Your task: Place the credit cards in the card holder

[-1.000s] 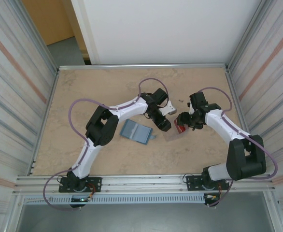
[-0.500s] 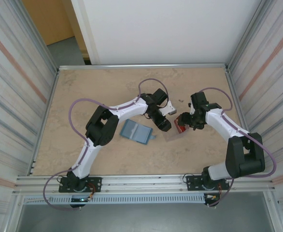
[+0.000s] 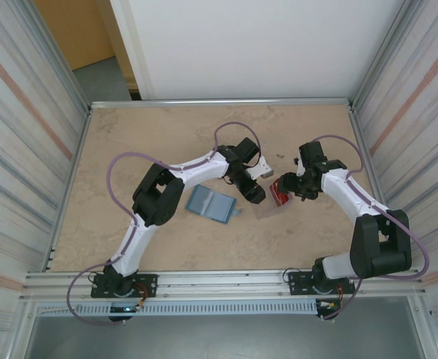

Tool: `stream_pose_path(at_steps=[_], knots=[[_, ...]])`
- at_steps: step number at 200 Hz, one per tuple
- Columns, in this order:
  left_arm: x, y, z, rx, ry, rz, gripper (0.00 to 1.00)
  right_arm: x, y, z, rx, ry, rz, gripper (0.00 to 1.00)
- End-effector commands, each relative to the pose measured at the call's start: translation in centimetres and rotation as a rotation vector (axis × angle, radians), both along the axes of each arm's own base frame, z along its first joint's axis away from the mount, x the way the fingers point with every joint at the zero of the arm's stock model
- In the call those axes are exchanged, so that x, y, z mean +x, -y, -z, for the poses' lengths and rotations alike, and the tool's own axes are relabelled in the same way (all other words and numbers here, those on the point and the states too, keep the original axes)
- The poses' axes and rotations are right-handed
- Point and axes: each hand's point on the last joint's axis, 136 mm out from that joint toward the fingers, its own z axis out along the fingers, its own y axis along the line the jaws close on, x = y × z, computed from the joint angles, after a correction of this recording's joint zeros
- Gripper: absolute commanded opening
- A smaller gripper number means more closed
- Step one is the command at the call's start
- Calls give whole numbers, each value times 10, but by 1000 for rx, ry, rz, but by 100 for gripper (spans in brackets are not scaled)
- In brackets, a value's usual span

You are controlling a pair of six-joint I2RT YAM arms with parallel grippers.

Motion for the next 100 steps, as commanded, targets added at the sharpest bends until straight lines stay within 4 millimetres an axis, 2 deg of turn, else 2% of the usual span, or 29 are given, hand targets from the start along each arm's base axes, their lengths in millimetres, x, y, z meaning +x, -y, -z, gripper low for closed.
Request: stream_pose_path(at_steps=[1,100], knots=[[-13,-26,37,148,-33,6,67,-1,10,-8,-32,16,-2,69],[-10,-30,37,149,-33,-4,68,-4,10,-19,-28,54,-12,64]])
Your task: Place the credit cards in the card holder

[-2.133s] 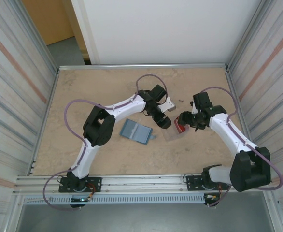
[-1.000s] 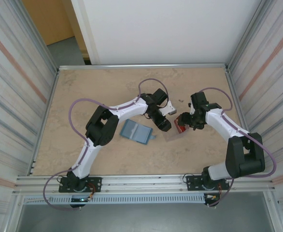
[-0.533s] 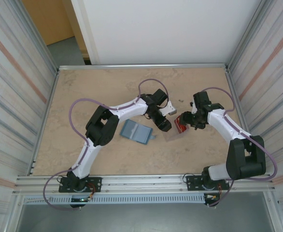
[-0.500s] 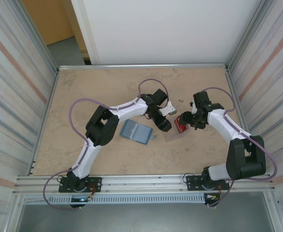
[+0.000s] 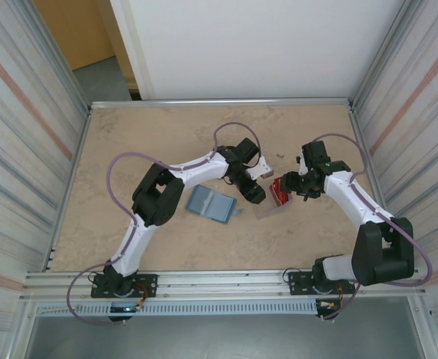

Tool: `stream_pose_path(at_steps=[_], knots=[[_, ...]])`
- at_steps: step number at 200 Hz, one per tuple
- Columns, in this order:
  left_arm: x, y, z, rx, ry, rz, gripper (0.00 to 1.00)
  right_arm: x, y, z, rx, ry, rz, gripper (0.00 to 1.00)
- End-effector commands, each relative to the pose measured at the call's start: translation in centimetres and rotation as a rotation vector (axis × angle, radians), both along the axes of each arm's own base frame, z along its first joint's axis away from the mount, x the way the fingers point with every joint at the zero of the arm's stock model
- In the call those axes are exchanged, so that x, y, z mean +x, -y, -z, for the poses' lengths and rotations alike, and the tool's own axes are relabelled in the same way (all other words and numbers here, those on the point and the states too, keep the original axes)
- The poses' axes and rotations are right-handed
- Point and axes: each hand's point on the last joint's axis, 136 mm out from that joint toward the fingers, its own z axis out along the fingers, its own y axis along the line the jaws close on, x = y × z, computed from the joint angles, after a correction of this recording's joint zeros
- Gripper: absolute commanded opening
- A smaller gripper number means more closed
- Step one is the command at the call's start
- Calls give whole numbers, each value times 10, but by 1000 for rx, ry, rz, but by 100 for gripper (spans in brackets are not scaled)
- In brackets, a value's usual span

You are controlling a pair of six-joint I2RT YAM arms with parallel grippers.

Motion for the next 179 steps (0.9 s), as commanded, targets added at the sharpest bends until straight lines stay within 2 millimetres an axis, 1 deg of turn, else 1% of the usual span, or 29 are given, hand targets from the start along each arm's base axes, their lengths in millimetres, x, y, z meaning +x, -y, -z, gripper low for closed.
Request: stream_pose_path(at_steps=[1,19,49,75,126,158,179], knots=[[-11,-31,36,156,-38,-4,68,-4,7,-5,-19,5,-2,64],[-11,-30,35,151,-40,-2,68,-4,7,-3,-21,-1,-2,62],[-11,-31,36,157,-38,-2,68,-4,7,-6,-22,10,1,57],[-11,-32,36,155,-36,0,68,-3,8,-7,-22,16,3,51],[-10,-33,36,157,-32,1,68,-3,5,-5,-5,13,-2,42],[-11,-32,36,155,-36,2,68,-4,3,-5,5,13,-7,33],[-10,-34,40,163,-38,-1,68,-3,1,-6,19,16,-14,27]])
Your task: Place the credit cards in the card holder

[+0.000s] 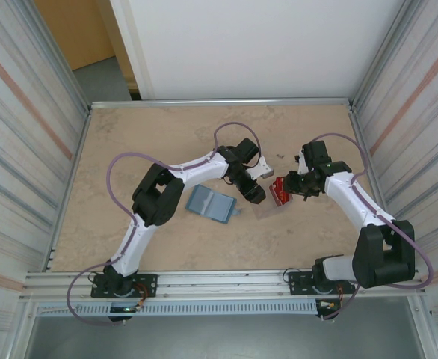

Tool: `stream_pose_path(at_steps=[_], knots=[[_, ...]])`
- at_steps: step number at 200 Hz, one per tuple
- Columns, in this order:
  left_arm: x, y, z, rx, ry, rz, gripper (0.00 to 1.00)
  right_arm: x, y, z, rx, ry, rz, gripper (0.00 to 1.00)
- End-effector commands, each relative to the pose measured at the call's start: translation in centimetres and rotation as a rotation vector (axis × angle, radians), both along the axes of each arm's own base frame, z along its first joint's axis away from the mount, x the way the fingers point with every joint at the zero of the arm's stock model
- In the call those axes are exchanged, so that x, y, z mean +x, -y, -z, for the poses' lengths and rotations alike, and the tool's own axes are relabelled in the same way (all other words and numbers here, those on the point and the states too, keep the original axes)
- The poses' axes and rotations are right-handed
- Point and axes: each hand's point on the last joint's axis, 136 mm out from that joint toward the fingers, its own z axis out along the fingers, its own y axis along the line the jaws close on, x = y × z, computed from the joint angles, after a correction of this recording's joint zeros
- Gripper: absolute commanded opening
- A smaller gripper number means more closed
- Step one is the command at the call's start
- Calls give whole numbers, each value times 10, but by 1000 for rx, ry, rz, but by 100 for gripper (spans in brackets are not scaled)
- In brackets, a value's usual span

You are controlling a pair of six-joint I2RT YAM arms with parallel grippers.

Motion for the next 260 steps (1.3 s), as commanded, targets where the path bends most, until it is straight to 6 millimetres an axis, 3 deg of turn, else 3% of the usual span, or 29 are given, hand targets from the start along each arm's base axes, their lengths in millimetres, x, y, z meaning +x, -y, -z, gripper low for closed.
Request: stream_pose_path(at_steps=[1,112,165,209,260], knots=[[-10,-34,40,164,-38,-1,68,-3,9,-1,-28,2,7,27],[-10,-39,38,164,-40,-5,68,-3,2,1,4,-6,-18,5],[-8,-40,36,155,-48,-13,68,-4,0,-3,17,3,-31,2],[1,-36,5,112,-4,-26,73,-1,-9,-27,77,53,-45,1],[26,-51,-62,46,115,-64,85,3,-28,-93,228,221,-66,0]])
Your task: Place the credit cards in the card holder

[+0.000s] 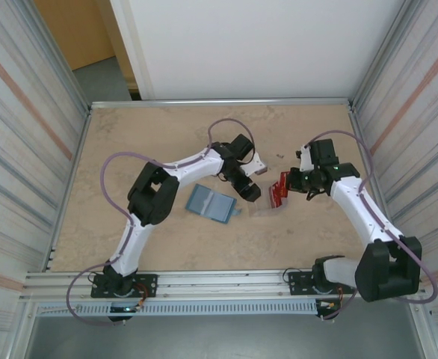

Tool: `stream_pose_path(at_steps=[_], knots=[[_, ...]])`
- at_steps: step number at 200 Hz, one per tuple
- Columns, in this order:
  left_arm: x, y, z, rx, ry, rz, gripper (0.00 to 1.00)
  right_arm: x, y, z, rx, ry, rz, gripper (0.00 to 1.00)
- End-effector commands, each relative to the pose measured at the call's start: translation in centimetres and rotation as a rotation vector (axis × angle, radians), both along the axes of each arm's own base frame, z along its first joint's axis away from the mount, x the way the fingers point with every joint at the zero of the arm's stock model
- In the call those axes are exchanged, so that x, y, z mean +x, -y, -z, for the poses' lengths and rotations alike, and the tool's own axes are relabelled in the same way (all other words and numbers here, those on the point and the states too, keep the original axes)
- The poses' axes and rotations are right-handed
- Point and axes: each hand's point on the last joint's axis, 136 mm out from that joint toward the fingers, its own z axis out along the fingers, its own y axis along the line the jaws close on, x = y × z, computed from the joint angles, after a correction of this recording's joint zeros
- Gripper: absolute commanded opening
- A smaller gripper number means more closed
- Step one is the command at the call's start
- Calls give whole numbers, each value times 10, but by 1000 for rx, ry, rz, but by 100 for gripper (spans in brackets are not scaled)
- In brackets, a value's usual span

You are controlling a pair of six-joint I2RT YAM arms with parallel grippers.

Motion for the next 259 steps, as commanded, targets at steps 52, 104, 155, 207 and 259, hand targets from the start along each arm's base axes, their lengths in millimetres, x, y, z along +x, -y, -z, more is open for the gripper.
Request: stream_pose_path(at_steps=[52,104,155,207,259], knots=[[0,-61,-155,-225,165,-35,85,5,-42,-91,366,225,-32,0],[-36,-110,-209,-542,84,-47,76,-4,-85,-103,585,306,-117,0],[-61,-121,-222,-754,-69,-28,71,-19,-128,-130,796,413,-243,0],[-68,-116,-236,-841,-137,21,64,-49,-165,-155,849,445,-432,0],[-72,-112,-241,-893,-204,45,51,-59,-178,-153,847,432,-472,0]])
